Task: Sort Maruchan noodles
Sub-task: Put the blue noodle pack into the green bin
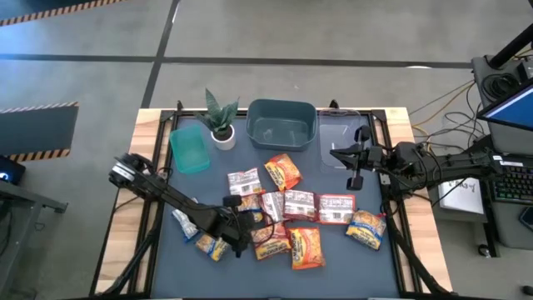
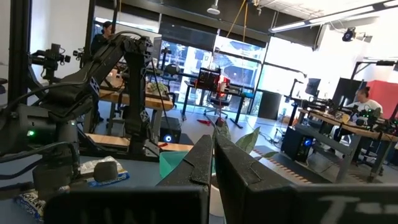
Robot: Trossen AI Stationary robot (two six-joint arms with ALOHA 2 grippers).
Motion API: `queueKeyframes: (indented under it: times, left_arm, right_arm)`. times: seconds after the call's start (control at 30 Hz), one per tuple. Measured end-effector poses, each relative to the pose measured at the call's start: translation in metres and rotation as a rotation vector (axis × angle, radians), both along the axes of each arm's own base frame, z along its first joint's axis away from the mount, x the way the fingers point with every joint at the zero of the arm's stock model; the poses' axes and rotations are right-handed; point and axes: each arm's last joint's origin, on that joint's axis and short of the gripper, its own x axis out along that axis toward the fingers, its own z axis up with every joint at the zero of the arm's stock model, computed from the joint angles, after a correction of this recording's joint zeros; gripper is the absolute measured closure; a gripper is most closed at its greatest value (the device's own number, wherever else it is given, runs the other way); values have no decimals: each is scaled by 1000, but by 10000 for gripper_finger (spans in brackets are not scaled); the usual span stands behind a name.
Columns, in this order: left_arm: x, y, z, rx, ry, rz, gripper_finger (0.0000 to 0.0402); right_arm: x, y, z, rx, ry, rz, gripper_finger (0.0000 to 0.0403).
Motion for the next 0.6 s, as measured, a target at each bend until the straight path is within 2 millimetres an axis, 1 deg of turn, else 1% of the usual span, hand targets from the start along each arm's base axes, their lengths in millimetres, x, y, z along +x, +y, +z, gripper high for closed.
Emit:
queueKeyframes:
  times: [0.4,0.53,0.6]
  left_arm:
    - [-11,6,37,4,-63,-41,401]
    - [-19,7,44,-3,-43,-45,401]
    - [-27,8,50,-3,-58,-54,401]
  right_arm:
    - [0,0,0,6,-1,1,394]
    - [0,-1,0,104,-14,-1,394]
    - [0,-1,3,152,-10,-9,394]
